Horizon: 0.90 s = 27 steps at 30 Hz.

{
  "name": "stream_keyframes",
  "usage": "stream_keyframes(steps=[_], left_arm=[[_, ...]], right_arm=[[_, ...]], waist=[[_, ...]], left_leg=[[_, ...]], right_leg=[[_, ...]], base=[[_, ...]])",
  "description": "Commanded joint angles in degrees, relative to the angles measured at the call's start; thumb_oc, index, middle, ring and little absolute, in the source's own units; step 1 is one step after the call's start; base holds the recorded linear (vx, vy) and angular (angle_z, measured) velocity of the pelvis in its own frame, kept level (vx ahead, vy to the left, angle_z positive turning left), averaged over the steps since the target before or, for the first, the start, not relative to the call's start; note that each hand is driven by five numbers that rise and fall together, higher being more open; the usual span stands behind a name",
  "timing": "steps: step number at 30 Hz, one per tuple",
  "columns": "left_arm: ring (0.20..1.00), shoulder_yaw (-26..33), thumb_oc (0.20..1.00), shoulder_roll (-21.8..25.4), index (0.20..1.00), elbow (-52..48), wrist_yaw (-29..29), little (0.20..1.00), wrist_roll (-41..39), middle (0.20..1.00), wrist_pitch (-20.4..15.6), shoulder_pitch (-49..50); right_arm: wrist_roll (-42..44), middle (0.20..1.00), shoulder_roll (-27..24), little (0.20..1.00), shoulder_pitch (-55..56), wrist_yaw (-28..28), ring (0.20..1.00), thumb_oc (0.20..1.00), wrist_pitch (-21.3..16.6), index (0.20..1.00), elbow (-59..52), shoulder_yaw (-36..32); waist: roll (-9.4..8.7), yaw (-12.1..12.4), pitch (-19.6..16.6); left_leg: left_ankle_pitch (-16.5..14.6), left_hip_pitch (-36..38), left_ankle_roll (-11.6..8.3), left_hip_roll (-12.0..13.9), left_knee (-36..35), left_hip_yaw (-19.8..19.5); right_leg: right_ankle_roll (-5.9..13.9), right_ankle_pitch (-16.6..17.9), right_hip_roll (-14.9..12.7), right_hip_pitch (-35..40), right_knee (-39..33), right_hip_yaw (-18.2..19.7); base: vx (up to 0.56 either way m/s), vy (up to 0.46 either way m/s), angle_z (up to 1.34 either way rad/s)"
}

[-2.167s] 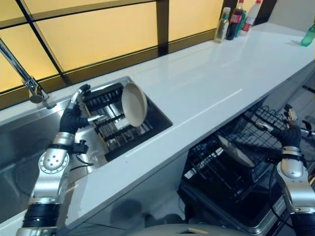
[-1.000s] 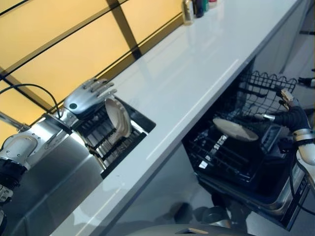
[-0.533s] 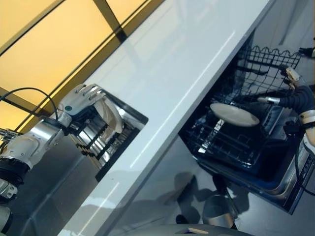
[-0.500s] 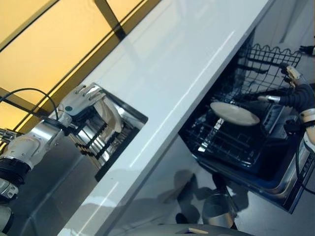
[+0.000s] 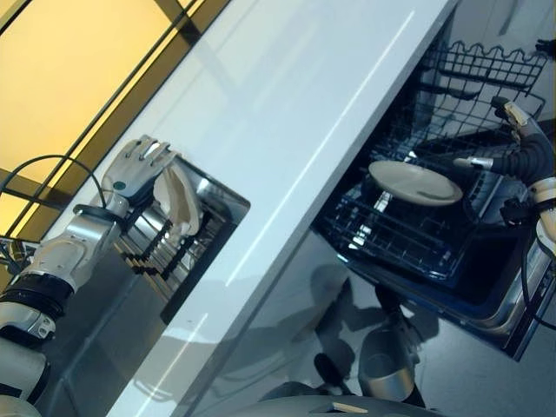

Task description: Pick up plates and place into dishwasher.

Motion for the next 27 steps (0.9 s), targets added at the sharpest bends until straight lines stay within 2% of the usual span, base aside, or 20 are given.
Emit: stream_keyframes(steps=[1,6,7,8,18,27], left_arm=[[1.000,4.5,1.000,0.9,1.000,5.5,5.8,1.000,0.7,1.000,4.1,-1.6],[1.000,3.9,1.000,-1.5,1.000,6.5,6.8,1.000,1.3,1.000,3.2,-2.0],[0.504,3.7,0.504,-1.9,0.504,6.6,6.7,0.504,1.2,0.504,2.9,-2.0],[0.200,3.4,0.200,-2.1,0.200,6.5,5.9,0.200,0.8,0.200,2.3,-2.3],[0.200,1.3,0.200,-2.0,0.200,4.6,2.8,0.200,0.4,0.200,-1.0,-4.4],[0.200,2.2,0.200,-1.5,0.200,3.0,2.3,0.200,-0.6,0.200,-1.8,-2.2]], right_arm=[[-0.5,1.000,-2.3,1.000,-3.2,0.5,1.000,1.000,-2.1,1.000,-2.6,-0.7],[-1.1,1.000,-2.1,1.000,-3.7,1.2,1.000,1.000,-1.2,1.000,-2.7,-1.0],[-1.2,1.000,-2.2,1.000,-3.8,1.2,1.000,1.000,-1.1,1.000,-2.7,-0.9],[-1.3,1.000,-2.1,1.000,-4.0,1.4,1.000,1.000,-0.9,1.000,-2.7,-0.9],[-1.3,1.000,-2.0,1.000,-4.9,2.5,1.000,1.000,0.5,1.000,-4.2,-1.2],[-1.4,1.000,-1.6,1.000,-2.3,3.9,1.000,1.000,1.0,1.000,-4.9,-3.6]], waist=[[-2.94,-0.3,-2.1],[-2.79,-0.9,-1.7],[-2.78,-1.0,-1.7],[-2.77,-1.1,-1.6],[-2.32,-1.4,-0.7],[-1.77,-1.0,-1.6]], left_leg=[[-2.1,-5.5,3.61,-5.4,4.6,-0.2],[-1.9,-5.8,3.41,-5.4,4.6,-0.1],[-1.8,-5.8,3.38,-5.4,4.6,-0.1],[-1.8,-5.9,3.37,-5.4,4.5,-0.1],[-1.2,-6.9,3.19,-5.3,4.7,-0.4],[-1.2,-5.7,3.13,-5.7,4.5,-1.1]], right_leg=[[-1.36,-11.9,2.0,-0.2,8.5,-0.7],[-1.51,-12.0,2.1,-0.8,8.9,-0.2],[-1.53,-12.0,2.1,-0.8,9.0,-0.1],[-1.56,-12.0,2.1,-0.9,8.9,0.0],[-1.95,-12.1,2.4,-2.1,9.5,0.4],[-1.98,-12.3,1.9,-0.4,9.1,-0.4]], base=[[0.04,0.051,-0.01],[0.02,0.020,-0.01],[0.00,0.000,0.00],[0.00,0.000,0.00],[0.00,0.007,-0.03],[0.02,0.006,0.00]])
